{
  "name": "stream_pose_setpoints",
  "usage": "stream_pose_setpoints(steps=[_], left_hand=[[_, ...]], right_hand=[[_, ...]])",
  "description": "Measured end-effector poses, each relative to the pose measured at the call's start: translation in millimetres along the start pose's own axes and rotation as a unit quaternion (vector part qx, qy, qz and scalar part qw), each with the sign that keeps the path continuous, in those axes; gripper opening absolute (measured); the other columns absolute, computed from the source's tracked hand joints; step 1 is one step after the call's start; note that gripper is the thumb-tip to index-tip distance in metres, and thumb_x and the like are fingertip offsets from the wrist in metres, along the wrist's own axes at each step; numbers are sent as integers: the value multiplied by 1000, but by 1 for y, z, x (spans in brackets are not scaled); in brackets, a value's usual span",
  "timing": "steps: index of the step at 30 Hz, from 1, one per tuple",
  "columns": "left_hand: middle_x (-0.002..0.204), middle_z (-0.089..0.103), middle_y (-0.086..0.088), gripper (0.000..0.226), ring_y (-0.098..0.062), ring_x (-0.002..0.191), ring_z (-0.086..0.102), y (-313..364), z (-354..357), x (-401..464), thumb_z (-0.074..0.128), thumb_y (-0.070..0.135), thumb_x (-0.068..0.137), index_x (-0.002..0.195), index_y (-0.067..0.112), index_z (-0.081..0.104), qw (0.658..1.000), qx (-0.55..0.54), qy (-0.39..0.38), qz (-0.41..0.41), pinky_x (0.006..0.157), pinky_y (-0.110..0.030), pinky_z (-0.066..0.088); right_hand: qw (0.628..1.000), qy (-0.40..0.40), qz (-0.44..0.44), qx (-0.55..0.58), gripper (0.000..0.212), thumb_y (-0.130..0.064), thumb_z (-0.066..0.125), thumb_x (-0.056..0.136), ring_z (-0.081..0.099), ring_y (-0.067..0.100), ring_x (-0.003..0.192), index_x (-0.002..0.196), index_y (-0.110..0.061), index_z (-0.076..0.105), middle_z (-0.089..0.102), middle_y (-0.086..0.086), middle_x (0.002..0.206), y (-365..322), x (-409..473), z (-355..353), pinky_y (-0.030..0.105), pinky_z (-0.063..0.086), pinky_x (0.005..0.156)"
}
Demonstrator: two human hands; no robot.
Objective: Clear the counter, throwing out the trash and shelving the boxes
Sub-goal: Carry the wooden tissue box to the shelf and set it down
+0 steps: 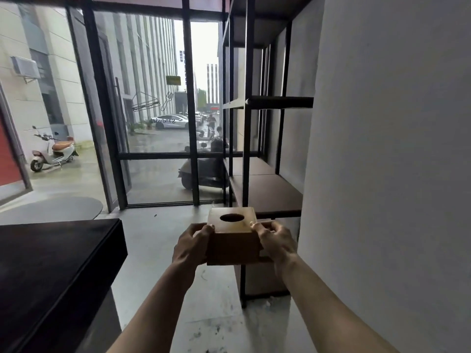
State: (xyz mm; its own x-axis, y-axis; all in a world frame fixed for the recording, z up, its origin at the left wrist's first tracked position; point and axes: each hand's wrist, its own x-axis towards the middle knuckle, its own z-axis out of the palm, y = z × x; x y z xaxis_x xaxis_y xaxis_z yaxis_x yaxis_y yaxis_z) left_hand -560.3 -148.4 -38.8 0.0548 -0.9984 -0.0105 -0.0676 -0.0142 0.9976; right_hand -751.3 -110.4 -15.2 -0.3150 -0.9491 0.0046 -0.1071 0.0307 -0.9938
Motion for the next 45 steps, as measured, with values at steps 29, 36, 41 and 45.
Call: stream_pose_setpoints(steps=[29,36,41,45], left_hand=[[119,68,-14,58,-37,105,68,-4,-30,648,57,60,73,122,31,66,992,-16,127,-19,88,-51,61],[121,69,-13,57,-37,106,68,0,-54,852,57,61,75,123,31,64,988,-23,152,-17,87,-51,61],[123,68,-13,60,-39,107,69,3,-71,976,58,58,77,130,28,63,988,-20,149,-27,85,-50,62],[123,67,-13,43,-38,108,67,-3,-76,1071,59,50,89,126,29,64,992,1,126,-22,81,-46,60]], right_hand=[[995,-93,-13,-21,14,-39,70,90,70,19,83,93,-26,66,72,7,96,-17,637,283,31,61,58],[993,-118,0,5,28,-45,71,78,73,30,94,99,-26,68,74,11,101,-27,832,389,55,66,75],[992,-127,14,12,22,-39,71,84,72,29,95,99,-24,67,73,11,100,-37,944,447,54,66,76],[994,-110,16,15,21,-36,69,87,72,28,95,102,-22,64,71,11,102,-33,1018,482,54,66,78]])
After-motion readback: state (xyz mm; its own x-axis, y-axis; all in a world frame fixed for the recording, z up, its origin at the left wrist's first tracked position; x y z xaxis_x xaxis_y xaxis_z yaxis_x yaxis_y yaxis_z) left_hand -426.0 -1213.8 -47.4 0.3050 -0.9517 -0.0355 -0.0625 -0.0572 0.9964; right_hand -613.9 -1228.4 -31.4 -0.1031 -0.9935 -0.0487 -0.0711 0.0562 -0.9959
